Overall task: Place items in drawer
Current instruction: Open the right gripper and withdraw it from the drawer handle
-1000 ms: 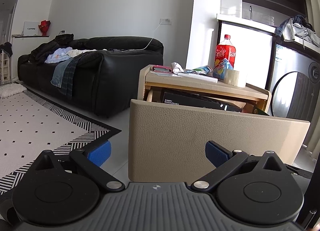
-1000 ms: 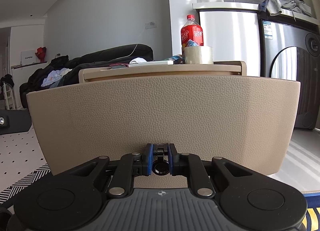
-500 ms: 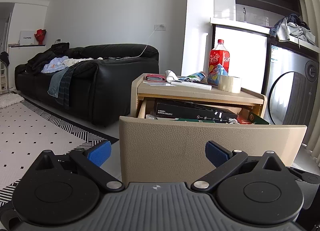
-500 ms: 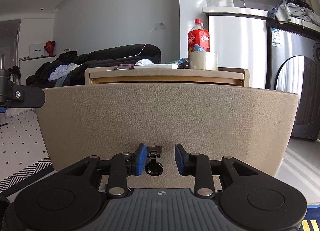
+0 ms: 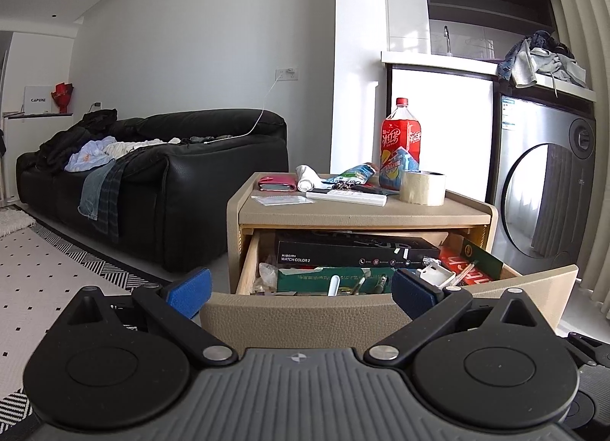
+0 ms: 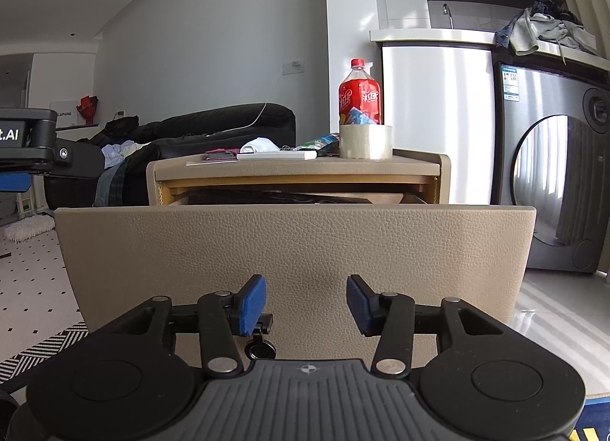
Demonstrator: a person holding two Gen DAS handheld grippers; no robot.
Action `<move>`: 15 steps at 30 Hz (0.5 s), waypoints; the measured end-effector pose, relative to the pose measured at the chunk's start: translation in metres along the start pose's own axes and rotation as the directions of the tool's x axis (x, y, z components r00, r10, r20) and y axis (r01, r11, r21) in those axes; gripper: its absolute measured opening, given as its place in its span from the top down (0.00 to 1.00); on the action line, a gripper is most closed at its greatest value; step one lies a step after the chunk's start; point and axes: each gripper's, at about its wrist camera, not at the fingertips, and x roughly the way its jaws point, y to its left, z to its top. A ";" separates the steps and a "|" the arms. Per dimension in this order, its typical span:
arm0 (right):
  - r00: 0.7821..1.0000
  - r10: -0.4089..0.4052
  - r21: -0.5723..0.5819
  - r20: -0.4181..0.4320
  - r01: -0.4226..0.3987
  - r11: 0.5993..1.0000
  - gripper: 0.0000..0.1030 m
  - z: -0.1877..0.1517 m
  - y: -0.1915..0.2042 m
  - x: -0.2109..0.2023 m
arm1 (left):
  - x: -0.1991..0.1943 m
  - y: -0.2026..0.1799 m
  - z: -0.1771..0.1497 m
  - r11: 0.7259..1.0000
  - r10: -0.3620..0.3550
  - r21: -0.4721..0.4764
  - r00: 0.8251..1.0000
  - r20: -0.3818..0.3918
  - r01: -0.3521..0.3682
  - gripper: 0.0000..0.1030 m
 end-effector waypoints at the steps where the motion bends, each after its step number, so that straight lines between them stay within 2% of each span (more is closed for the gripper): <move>1: 1.000 0.003 0.002 0.002 -0.003 1.000 0.46 0.001 -0.002 0.000 | 0.002 -0.002 0.001 1.000 -0.001 0.003 1.000 0.000 0.001 0.00; 7: 1.000 0.019 0.022 0.000 -0.019 1.000 0.43 0.006 -0.013 0.001 | 0.013 -0.011 0.011 1.000 -0.008 0.029 1.000 0.013 0.008 0.00; 15: 1.000 0.001 0.034 0.009 -0.001 0.999 0.41 0.014 -0.026 0.003 | 0.031 -0.020 0.013 0.999 -0.010 0.043 1.000 0.017 0.010 0.00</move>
